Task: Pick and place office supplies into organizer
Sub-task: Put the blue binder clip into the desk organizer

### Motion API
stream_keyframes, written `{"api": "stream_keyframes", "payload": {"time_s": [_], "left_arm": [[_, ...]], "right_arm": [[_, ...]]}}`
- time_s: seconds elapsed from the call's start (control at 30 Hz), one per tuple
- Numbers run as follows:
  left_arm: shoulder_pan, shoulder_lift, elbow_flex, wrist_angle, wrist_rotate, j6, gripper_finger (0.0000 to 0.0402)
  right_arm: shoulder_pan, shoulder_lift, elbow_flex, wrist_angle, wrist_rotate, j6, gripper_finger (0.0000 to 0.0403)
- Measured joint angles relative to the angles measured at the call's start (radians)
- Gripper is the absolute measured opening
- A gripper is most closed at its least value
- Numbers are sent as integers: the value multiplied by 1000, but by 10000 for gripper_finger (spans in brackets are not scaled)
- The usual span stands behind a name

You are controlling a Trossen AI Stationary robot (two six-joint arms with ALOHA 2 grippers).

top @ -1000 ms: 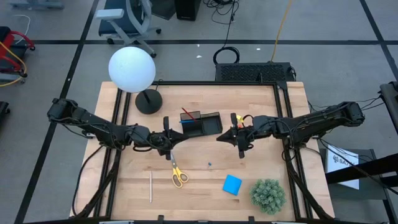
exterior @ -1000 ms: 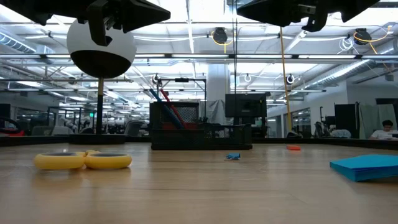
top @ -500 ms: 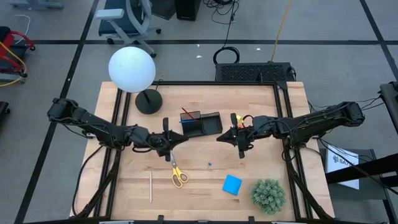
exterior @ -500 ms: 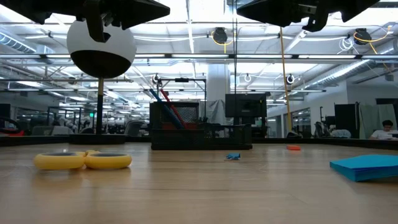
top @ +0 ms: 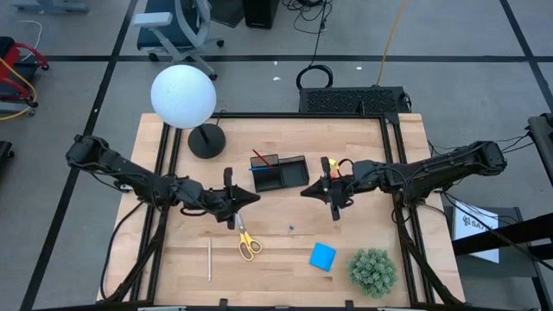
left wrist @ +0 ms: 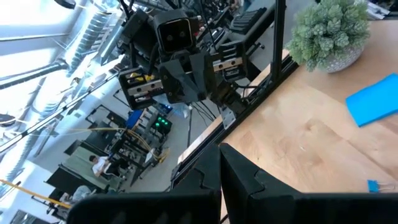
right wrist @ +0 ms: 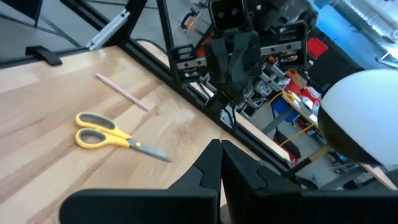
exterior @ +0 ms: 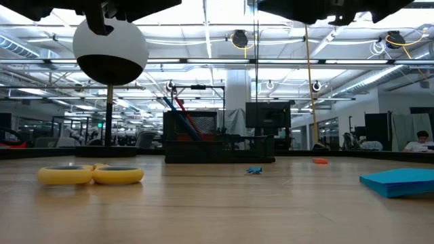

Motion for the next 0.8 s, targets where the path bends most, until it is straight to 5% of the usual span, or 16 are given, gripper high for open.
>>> {"api": "stream_keyframes", "payload": {"time_s": [0.23,0.8], "left_arm": [[-44,-43,1,-1,-1,-2,8],[-180,-130,1,-36,-179,-114,117]], "right_arm": [[28,0,0,16,-1,-1,27],[34,0,0,51,0,124,94]]}}
